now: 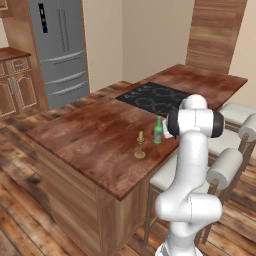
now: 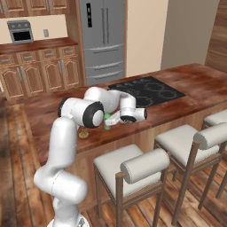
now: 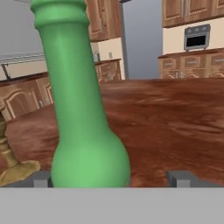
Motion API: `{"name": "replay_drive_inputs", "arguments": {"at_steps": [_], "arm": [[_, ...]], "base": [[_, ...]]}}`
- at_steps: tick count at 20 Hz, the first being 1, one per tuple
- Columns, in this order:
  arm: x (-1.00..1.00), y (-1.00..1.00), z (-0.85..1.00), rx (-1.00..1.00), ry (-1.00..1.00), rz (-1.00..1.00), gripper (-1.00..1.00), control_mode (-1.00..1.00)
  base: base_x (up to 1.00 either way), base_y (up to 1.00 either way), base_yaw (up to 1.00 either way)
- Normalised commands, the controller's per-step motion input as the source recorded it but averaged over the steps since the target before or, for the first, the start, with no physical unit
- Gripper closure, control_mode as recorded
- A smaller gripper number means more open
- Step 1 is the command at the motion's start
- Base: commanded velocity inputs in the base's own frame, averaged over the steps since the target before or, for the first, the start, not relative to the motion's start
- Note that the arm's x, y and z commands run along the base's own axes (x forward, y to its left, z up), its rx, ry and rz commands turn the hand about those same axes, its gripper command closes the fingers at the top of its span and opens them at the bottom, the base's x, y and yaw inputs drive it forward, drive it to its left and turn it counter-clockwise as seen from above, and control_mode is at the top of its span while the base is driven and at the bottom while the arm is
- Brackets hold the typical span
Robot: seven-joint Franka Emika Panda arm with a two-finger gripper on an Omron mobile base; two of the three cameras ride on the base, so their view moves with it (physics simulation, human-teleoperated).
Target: Get the candle and the beer from the cabinet and move them to the dining counter.
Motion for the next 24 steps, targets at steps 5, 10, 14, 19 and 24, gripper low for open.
{"name": "replay_drive_inputs", "arguments": {"at_steps": [5,10,14,19,24], "arm": [[-0.03,0.0,0.09,0.0,-0.02,0.01,-1.0,-1.0],[-0.06,0.0,0.18,0.0,-0.03,0.01,-1.0,-1.0],[-0.1,0.0,0.18,0.0,-0.04,0.01,-1.0,-1.0],[-0.13,0.0,0.21,0.0,-0.04,0.01,-1.0,-1.0],[-0.2,-0.04,0.23,0.0,-0.05,0.0,-1.0,-1.0]], "base": [[0.0,0.0,0.0],[0.0,0.0,0.0],[0.0,0.0,0.0],[0.0,0.0,0.0],[0.0,0.0,0.0]]}}
